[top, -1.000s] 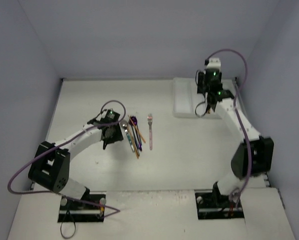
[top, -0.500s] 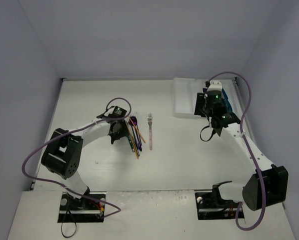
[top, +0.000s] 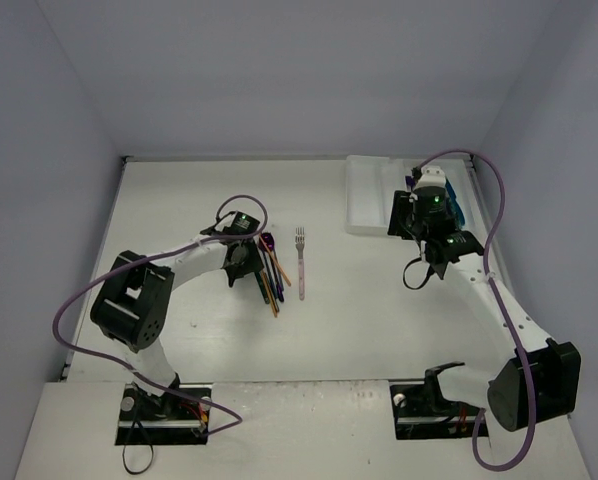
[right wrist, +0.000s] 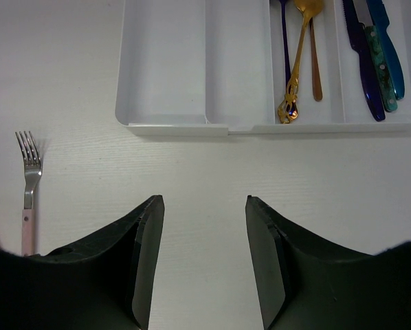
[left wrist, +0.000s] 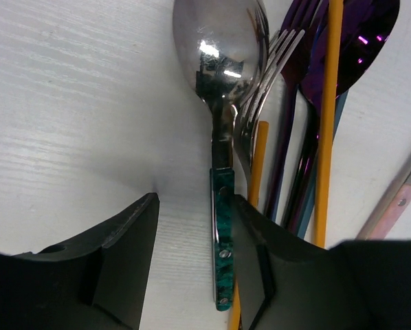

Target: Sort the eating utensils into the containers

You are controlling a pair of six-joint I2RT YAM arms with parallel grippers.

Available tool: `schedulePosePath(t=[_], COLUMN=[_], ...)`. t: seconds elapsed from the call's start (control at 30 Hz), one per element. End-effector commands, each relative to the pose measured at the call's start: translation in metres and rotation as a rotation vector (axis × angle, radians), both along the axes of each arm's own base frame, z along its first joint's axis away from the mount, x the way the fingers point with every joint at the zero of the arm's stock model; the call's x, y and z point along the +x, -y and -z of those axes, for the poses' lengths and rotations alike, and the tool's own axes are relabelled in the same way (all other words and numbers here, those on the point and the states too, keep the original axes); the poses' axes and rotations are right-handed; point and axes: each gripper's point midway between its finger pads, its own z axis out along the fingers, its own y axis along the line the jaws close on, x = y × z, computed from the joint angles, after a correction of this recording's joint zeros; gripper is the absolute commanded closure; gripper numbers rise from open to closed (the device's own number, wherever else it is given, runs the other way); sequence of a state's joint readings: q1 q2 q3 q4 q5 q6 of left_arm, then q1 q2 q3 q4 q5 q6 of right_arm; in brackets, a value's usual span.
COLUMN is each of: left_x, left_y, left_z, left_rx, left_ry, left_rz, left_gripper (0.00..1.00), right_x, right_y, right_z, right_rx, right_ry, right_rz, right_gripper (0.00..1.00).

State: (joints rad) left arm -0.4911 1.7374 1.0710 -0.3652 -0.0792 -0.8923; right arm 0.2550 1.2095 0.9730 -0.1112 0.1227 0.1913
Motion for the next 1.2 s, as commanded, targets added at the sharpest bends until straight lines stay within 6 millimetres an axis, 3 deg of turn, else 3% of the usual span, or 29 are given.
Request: schedulePosePath(t=[0.0,0.2,0.4,0.6,0.67,0.77,0.97,1.07,1.17], left_x=[0.014,0.016,0.014,0.005,0.002,0.005,0.026,0.033,0.036], left_y=[0.005,0.014,0.010,-0.001,-0.008,-0.026,-0.061,-0.066,-0.061], left_z=[-0.006,0.002,0.009,0.010,0.006,-0.011,-0.071,-0.100,-0.116], left_rx=[0.008,0.012,0.041,0.079,0.095,0.144,0.252,0.274,0.309], left_ry=[0.033,0.019,-0.006,-0.018,-0.012,0.026,0.183,0.262,0.309], left_rz=[-0.022,-0.020,-0.035,-0.039,-0.041,-0.044,-0.040,-0.033,0.003], left_gripper=[0.59,0.59,0.60,0.96,1.00,1.00,1.00,1.00,1.00], right_x=[0.002,-0.001,-0.004,-0.007,-0.008,-0.010,-0.017,-0.021,-0.022], right_y=[0.000,-0.002,-0.007,-0.015,-0.022,-0.040,-0.098,-0.127,-0.141], right_z=[-0.017,-0.014,-0.013,-0.018,-0.021,-0.025,-0.040,-0.042,-0.040], right_rx=[0.028,0.032,0.039,0.049,0.055,0.071,0.107,0.110,0.104], right_ry=[0.062,0.054,0.050,0.061,0.062,0.063,0.074,0.069,0.059], right_rz=[0.005,-0.003,-0.023,-0.051,-0.076,-0.134,-0.295,-0.365,-0.391], right_gripper=[0.52,0.52,0.52,0.52,0.52,0.51,0.49,0.48,0.48])
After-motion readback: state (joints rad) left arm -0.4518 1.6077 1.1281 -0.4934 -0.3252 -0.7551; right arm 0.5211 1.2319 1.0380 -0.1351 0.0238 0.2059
